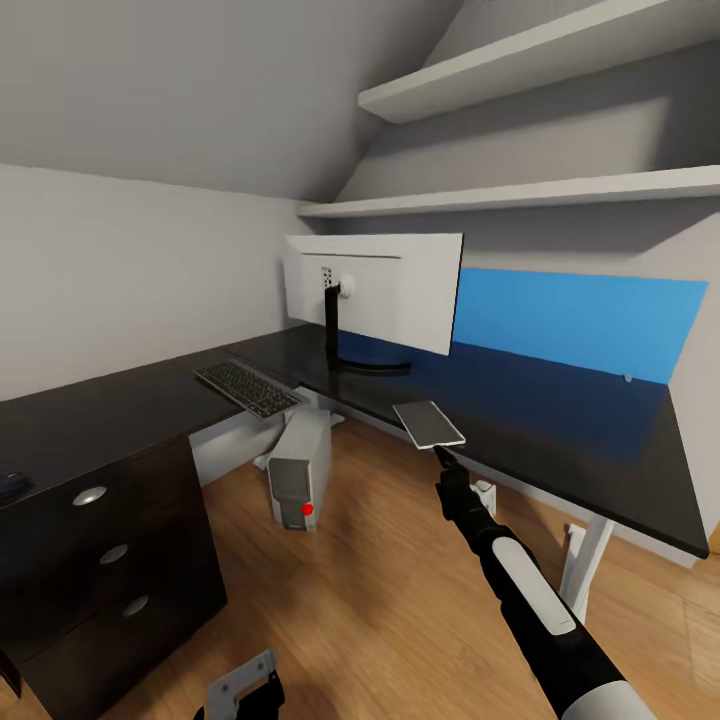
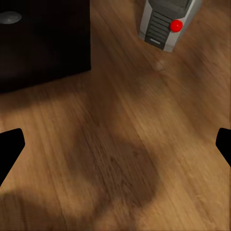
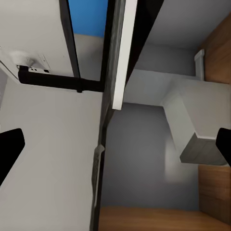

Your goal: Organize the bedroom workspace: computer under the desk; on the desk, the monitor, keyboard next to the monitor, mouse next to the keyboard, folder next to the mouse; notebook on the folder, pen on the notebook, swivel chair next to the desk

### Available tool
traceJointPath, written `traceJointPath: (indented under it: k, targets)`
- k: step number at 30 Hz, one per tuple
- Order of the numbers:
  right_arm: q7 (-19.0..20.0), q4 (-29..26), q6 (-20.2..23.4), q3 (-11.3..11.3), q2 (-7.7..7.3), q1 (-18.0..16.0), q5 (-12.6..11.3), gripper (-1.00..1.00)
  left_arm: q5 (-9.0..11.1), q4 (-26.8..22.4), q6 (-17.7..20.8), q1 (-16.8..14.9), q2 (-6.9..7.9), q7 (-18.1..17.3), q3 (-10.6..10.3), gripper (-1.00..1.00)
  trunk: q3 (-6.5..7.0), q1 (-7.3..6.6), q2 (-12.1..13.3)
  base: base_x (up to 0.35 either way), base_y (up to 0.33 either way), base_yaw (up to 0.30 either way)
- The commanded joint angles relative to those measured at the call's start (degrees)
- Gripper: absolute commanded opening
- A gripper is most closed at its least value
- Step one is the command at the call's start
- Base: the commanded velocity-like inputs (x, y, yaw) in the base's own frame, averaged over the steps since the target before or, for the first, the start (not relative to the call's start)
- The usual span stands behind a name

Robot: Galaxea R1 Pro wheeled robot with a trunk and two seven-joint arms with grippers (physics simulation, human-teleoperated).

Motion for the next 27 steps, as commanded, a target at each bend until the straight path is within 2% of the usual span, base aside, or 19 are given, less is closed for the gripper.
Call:
traceJointPath:
  k: [1, 11, 18, 27]
  targets:
    - [-0.3, -0.1, 0.0, 0.1, -0.05, 0.0, -0.3, 1.00, 0.0, -0.1, 0.5, 0.0, 0.04, 0.3, -0.1, 1.00, -0.05, -0.01, 0.0, 0.000, 0.000, 0.000]
    - [-0.3, 0.1, -0.1, 0.1, -0.03, 0.0, -0.1, 1.00, 0.1, -0.1, 0.5, 0.0, 0.01, 0.2, -0.1, 1.00, -0.05, -0.01, 0.0, 0.001, 0.000, 0.000]
    - [-0.3, 0.1, -0.7, 0.1, -0.05, 0.0, -0.1, 1.00, 0.0, -0.1, 0.6, 0.0, 0.04, 0.1, -0.1, 1.00, -0.05, -0.01, 0.0, 0.159, 0.000, 0.000]
    - [-0.3, 0.1, -0.8, 0.0, -0.06, 0.0, -0.1, 1.00, 0.0, -0.1, 0.6, 0.0, 0.04, 0.1, -0.1, 1.00, -0.05, -0.01, 0.0, 0.029, 0.000, 0.000]
